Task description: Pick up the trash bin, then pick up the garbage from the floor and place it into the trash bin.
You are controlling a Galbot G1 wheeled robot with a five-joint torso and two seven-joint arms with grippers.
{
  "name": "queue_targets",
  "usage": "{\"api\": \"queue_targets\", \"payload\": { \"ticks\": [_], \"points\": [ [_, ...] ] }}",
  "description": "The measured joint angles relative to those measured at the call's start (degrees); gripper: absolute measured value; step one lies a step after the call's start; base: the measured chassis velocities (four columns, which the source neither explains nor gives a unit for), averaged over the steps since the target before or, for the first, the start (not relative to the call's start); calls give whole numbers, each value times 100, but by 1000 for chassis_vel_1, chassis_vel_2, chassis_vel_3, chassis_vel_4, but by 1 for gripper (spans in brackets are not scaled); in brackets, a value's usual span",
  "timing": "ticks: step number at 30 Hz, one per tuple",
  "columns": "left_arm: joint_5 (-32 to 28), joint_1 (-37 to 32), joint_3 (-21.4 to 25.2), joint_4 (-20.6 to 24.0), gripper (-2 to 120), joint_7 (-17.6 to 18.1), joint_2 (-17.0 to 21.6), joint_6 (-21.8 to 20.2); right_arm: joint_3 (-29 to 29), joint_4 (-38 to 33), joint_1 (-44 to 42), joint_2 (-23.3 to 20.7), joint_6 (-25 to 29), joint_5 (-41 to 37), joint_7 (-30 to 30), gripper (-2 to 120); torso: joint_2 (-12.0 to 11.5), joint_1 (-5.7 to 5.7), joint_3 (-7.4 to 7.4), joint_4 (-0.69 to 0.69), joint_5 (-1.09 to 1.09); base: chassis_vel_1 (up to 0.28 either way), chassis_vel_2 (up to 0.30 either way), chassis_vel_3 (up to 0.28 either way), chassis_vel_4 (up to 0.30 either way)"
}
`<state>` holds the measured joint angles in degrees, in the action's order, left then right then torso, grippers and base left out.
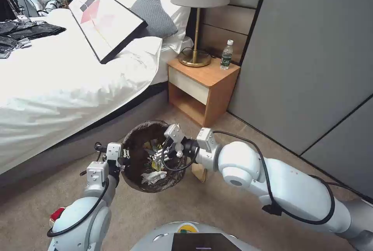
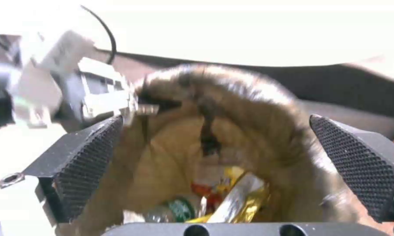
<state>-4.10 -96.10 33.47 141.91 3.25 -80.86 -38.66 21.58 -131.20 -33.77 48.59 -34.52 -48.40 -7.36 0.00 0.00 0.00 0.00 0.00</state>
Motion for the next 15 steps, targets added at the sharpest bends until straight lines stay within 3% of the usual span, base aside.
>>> {"api": "queue_targets", "payload": {
  "ticks": [8, 10, 15],
  "points": [
    [-2, 20, 12, -26, 2, 0, -5, 3, -797, -207, -184, -121, 165, -185, -20, 100, 0, 0, 0, -1, 0, 0, 0, 0, 0],
    [-2, 27, 14, -38, 2, 0, -9, 6, -1360, -230, -516, -247, 250, -200, -27, 100, 0, 0, 0, 0, 0, 0, 0, 0, 0],
    [-11, 29, 18, -41, 2, 0, -1, 8, -1738, -174, -971, -363, 442, -74, -230, 100, 0, 0, 0, -1, 0, 0, 0, 0, 0]
  ]
}}
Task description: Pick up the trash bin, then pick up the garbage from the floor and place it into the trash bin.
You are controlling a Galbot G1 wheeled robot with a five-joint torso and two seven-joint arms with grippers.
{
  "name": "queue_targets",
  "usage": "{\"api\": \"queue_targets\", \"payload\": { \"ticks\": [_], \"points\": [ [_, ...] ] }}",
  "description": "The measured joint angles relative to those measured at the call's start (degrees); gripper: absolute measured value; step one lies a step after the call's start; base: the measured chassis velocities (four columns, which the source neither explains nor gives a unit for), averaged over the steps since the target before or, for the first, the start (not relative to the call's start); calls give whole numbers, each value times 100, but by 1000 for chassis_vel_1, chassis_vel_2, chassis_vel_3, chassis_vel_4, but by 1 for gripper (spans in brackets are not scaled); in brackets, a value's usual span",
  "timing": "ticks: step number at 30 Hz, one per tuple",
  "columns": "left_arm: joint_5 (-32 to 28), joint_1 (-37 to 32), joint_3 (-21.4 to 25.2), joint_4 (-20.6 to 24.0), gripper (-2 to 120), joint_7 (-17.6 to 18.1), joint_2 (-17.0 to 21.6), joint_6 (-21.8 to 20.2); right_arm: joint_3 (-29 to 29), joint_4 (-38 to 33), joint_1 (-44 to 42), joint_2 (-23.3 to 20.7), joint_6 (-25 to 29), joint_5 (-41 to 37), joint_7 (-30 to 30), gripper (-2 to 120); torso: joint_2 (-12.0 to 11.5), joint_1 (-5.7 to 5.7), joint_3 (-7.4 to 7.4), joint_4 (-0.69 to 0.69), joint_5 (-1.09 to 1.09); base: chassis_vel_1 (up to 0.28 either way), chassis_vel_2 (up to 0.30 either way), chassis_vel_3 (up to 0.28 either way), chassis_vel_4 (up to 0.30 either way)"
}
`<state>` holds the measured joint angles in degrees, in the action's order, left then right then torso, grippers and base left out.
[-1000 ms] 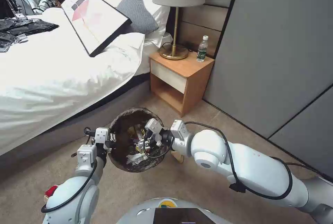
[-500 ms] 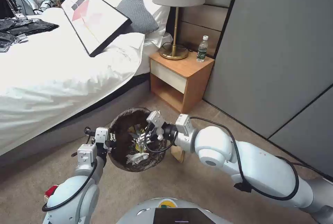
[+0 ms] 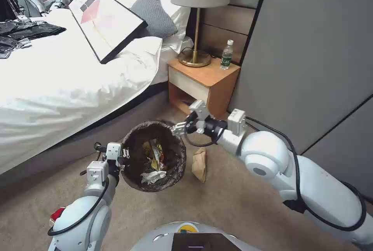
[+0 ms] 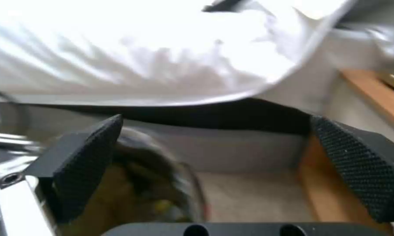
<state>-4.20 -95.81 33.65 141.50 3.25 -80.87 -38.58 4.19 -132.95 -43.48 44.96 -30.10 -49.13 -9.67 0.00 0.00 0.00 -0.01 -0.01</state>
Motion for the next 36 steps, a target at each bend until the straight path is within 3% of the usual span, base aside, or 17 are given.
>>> {"api": "queue_targets", "payload": {
  "ticks": [4, 8, 12, 20, 36],
  "points": [
    [-12, 1, 8, 0, 2, 1, 15, 0, -331, 43, -547, -11, 117, 139, -236, 100, 0, 0, 0, 1, 0, 0, 0, 0, 0],
    [-25, -1, 20, -5, 2, 2, 33, 0, -988, 47, -1419, 223, 216, 395, -462, 100, 0, 0, 0, 0, 0, 0, 0, 0, 0],
    [-34, 2, 21, -7, 2, 2, 36, 0, -1286, 96, -1764, 431, 222, 443, -670, 100, 0, 0, 0, 0, 0, 0, 0, 0, 0],
    [-65, -14, 66, -6, 2, 3, 53, 0, -1539, 464, -2210, 882, 214, 550, -1219, 100, 0, 0, 0, 2, 1, 0, 0, 0, 0],
    [-94, -19, 61, 1, 2, 7, 70, 0, -1679, 1703, -2730, 1486, 392, 944, -1297, 100, 0, 0, 0, 1, 1, 0, 0, 0, 0]
  ]
}}
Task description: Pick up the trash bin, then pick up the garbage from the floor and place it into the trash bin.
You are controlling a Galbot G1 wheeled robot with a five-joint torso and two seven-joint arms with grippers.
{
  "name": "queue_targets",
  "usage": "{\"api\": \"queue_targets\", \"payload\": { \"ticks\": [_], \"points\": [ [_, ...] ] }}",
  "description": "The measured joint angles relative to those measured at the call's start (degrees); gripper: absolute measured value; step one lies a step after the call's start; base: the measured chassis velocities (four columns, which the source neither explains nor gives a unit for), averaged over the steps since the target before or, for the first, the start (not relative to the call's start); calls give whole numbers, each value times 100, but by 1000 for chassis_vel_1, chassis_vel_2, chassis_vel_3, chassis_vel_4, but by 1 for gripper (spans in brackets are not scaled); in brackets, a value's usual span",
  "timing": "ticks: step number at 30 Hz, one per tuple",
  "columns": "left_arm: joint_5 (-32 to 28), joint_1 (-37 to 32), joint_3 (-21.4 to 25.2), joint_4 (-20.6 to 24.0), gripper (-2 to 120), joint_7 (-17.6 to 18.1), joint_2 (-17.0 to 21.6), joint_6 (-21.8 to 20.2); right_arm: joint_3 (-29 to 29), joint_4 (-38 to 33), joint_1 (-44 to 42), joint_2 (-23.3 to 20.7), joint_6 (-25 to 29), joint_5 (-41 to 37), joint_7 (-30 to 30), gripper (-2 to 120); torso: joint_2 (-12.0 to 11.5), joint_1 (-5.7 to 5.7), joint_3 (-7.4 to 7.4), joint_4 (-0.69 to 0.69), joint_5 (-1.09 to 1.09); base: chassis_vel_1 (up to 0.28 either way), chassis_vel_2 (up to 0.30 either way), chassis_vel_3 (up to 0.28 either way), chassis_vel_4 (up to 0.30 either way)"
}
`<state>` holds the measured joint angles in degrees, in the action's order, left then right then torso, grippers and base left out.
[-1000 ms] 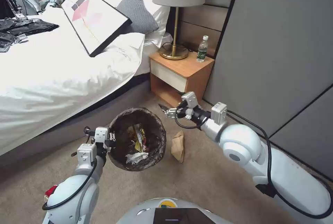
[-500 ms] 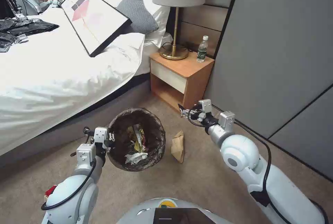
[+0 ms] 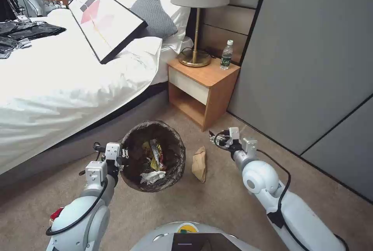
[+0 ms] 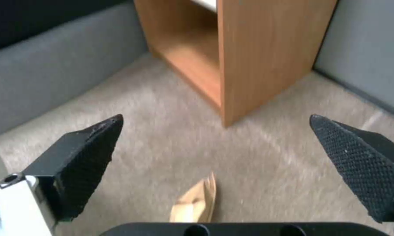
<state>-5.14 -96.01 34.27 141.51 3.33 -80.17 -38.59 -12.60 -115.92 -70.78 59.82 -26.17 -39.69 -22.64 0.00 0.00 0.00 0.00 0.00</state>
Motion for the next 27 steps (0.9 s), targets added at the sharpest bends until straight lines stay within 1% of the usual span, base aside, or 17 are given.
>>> {"api": "queue_targets", "payload": {
  "ticks": [2, 3, 6, 8, 10, 12, 15, 27],
  "points": [
    [0, -8, 0, 5, 2, 0, 1, 0, 70, 234, 19, 112, -1, -1, 9, 100, 0, 0, 0, 0, 0, 0, 0, 0, 0],
    [0, -8, 0, 5, 2, 0, 1, 0, 70, 234, 19, 112, -1, -1, 9, 100, 0, 0, 0, 0, 0, 0, 0, 0, 0],
    [0, -15, -5, 11, 2, 0, 1, -1, 218, 613, 138, 277, -3, -5, 14, 100, 0, 0, 0, 0, 0, 0, 0, 0, 0],
    [0, -16, -5, 14, 2, 0, 1, -1, 236, 674, 161, 301, -5, -8, 11, 100, 0, 0, 0, 1, 1, 0, 0, 0, 0],
    [0, -19, -4, 20, 2, 0, 1, -1, 347, 962, 263, 441, -51, -30, -67, 100, 0, 0, 0, 0, -1, 0, 0, 0, 0],
    [1, -21, -3, 20, 2, 0, 1, -1, 373, 1017, 292, 468, -89, -68, -108, 100, 0, 0, 0, 0, -1, 0, 0, 0, 0],
    [3, -27, 5, 20, 2, 0, -1, -1, 517, 1266, 399, 626, -237, -389, -319, 100, 0, 0, 0, 0, 0, 0, 0, 0, 0],
    [8, -11, -4, 9, 2, -2, -9, -1, 641, 1951, 611, 830, -292, -536, -322, 100, 0, 0, 0, -1, 1, 0, 0, 0, 0]
  ]
}}
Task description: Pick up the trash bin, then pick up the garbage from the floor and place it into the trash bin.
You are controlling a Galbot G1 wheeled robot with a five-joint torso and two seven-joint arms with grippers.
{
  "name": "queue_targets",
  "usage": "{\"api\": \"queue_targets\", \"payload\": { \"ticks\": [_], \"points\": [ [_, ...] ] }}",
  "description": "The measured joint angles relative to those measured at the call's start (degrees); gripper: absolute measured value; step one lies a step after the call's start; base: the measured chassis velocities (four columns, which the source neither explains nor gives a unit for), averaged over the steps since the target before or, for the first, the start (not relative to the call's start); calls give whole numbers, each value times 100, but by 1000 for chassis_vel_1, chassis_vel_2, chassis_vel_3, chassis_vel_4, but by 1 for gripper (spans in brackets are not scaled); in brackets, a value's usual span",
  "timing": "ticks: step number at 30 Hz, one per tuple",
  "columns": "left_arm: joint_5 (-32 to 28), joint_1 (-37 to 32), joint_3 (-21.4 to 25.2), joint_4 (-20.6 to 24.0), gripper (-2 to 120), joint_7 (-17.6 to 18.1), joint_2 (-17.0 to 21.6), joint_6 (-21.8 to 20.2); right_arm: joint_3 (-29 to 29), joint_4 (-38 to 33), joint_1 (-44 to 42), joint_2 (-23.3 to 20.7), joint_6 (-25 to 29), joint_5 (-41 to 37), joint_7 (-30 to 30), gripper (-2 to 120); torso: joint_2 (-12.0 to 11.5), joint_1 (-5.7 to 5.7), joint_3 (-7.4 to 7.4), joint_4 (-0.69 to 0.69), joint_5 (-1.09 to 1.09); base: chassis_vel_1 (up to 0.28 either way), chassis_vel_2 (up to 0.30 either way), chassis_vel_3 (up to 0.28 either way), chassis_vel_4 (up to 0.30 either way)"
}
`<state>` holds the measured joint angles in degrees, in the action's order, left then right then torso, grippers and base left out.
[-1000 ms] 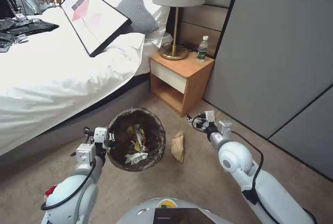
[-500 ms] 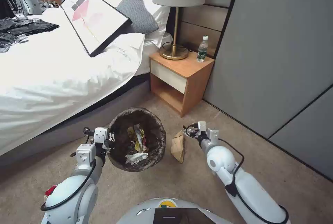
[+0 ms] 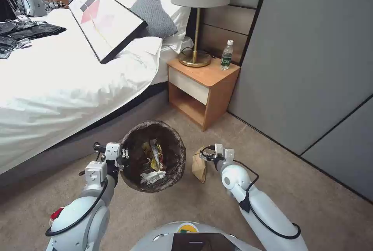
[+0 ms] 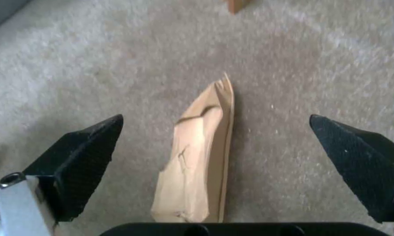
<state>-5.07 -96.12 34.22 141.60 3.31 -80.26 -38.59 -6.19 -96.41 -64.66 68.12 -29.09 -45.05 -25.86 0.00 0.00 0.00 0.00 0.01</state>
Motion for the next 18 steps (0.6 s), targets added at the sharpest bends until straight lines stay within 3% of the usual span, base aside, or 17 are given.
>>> {"api": "queue_targets", "payload": {
  "ticks": [18],
  "points": [
    [-1, 39, -24, -32, 2, -5, -16, 10, 227, 1347, 472, 255, 25, 235, 270, 100, 0, 0, 0, 0, -1, 0, 0, 0, 0]
  ]
}}
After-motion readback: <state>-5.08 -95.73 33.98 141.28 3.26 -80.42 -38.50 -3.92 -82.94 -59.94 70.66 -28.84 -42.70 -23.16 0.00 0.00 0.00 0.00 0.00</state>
